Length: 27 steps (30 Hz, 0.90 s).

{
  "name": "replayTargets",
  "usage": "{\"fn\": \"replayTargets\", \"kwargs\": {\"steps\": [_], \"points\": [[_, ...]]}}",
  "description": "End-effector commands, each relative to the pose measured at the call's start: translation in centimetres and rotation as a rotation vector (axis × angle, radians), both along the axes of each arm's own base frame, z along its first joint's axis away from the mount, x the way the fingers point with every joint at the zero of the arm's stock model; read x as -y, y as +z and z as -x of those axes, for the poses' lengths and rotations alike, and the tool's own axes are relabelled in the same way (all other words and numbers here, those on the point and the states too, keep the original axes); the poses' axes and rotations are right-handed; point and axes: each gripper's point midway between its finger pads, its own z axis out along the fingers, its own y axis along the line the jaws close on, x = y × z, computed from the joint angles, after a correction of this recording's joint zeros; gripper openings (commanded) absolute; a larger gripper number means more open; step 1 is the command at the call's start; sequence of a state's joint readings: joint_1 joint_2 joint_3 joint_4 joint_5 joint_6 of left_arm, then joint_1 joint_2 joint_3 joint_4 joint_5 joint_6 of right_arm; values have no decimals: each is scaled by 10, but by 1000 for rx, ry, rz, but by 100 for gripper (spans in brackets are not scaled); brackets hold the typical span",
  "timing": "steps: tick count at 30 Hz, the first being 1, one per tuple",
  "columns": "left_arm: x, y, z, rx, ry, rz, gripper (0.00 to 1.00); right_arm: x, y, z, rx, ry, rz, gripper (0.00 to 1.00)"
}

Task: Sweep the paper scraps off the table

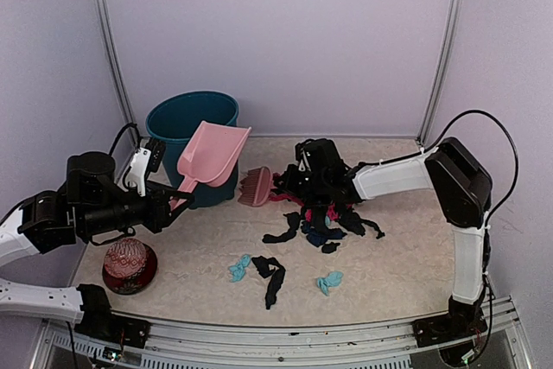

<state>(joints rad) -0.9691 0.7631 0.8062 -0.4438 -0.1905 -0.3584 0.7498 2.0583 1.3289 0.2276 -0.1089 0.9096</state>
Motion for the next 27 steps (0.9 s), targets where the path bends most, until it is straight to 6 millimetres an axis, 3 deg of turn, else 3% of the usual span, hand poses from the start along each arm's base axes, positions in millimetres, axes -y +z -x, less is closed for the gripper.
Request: {"fn": "replayTargets", "kwargs": {"steps": [1,8,13,16,19,24,27], "points": [[-2,5,0,16,6,27,0,35,-5,-3,0,-74,41,0],[-2,6,0,17,4,30,0,95,5,10,28,-165,153,0],[-3,7,1,20,5,35,0,114,52,28,130,-148,155,0],[-4,9,0,23,7,39,0,105,90,50,208,-37,101,0],[-3,9,1,22,4,40,0,85,115,79,276,120,94,0],[-4,9,1,22,5,41,0,52,133,137,307,376,45,0],[-4,9,1,22,5,40,0,31,133,175,299,539,15,0]]}}
